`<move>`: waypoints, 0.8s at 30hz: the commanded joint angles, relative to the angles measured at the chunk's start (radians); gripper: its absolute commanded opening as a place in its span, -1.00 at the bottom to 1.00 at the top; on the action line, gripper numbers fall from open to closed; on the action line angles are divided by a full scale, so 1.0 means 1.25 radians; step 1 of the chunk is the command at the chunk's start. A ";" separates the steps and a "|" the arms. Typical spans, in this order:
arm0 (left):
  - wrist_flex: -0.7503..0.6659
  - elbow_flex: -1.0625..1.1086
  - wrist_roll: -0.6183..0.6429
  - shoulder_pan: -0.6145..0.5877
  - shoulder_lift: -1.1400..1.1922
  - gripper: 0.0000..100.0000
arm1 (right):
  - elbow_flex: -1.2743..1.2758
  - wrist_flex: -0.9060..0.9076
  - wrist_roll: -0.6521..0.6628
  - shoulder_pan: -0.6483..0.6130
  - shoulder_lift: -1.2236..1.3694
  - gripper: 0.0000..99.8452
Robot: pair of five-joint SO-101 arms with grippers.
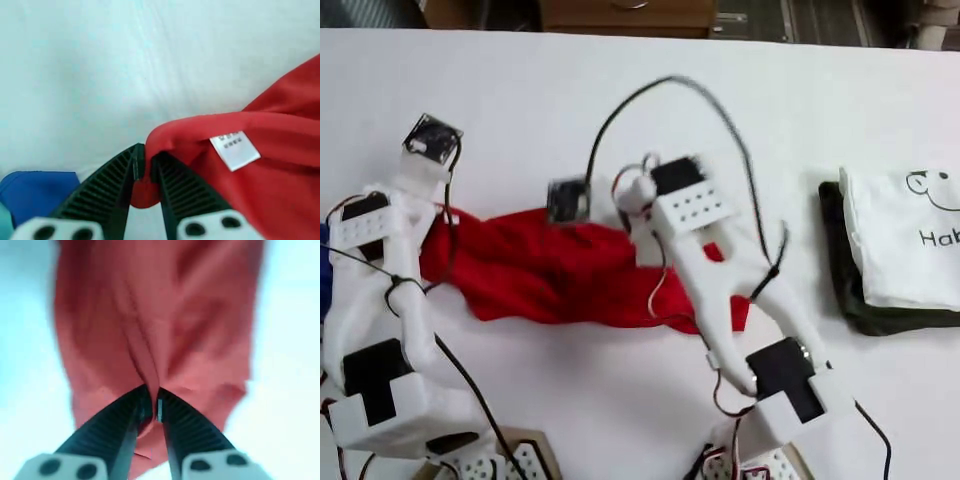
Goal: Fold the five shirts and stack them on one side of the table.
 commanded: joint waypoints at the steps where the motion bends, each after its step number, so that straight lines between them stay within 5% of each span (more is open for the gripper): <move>1: -0.004 -0.053 0.005 0.014 -0.009 -0.96 | -0.130 0.004 -0.007 0.018 -0.047 -0.96; 6: 0.095 -0.163 0.006 0.075 -0.010 -0.96 | -0.286 -0.007 -0.004 0.017 -0.042 -0.96; 14: 0.416 -0.443 0.005 0.141 -0.010 -0.96 | -0.633 -0.057 -0.004 0.088 -0.047 -0.96; 24: 0.750 -0.848 0.006 0.141 -0.011 -0.96 | -0.980 0.100 -0.005 0.144 -0.048 -0.96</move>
